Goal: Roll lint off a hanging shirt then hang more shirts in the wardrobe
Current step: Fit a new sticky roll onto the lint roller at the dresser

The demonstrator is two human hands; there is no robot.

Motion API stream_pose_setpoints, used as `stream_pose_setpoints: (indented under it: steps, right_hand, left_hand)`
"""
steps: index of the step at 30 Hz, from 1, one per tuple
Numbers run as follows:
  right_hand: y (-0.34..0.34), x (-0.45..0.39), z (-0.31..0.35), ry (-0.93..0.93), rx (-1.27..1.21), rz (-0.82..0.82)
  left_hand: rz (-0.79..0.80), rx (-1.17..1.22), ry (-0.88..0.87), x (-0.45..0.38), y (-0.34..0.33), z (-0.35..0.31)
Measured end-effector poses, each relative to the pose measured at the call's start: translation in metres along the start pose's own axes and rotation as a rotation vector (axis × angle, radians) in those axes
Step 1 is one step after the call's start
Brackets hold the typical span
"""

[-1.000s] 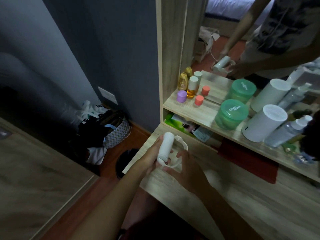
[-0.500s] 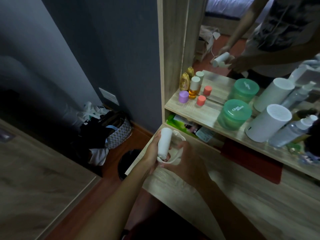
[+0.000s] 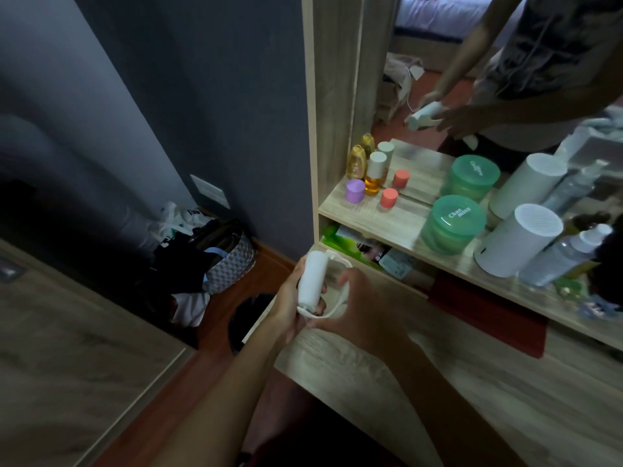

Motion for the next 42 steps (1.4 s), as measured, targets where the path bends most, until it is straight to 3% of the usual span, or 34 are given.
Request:
stream_pose_setpoints:
  steps: [9, 12, 14, 20, 24, 33, 42]
  right_hand:
    - [-0.01, -0.002, -0.006, -0.022, -0.043, 0.043]
    - [-0.005, -0.009, -0.011, -0.098, -0.353, 0.186]
    - [-0.001, -0.012, -0.01, -0.137, -0.481, 0.179]
    - [-0.012, -0.012, -0.016, -0.158, -0.381, -0.039]
    - [-0.004, -0.009, -0.007, -0.106, -0.314, -0.154]
    - [-0.001, -0.014, -0.009, -0.1, -0.206, -0.227]
    - [0.01, -0.018, -0.01, 0.156, 0.086, -0.346]
  left_hand:
    - [0.04, -0.137, -0.03, 0.007, 0.004, 0.006]
    - [0.083, -0.23, -0.036, 0.008, 0.001, 0.013]
    - [0.082, -0.225, -0.034, 0.01, -0.001, 0.014]
    - [0.155, -0.391, -0.109, 0.009, -0.01, 0.001]
    - [0.156, -0.376, -0.083, 0.01, -0.014, 0.001]
    - [0.201, -0.407, -0.077, 0.009, -0.015, 0.004]
    - [0.204, -0.39, -0.067, 0.006, -0.006, 0.009]
Point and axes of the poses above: each hand's wrist, its own x-axis away from the middle knuckle, its own y-axis out of the back of the hand, z = x × y, the point moved 2 cm from there along -x, towards the middle knuckle, and after that the axes turned 3 degrees about x, right-handed, at the moved point
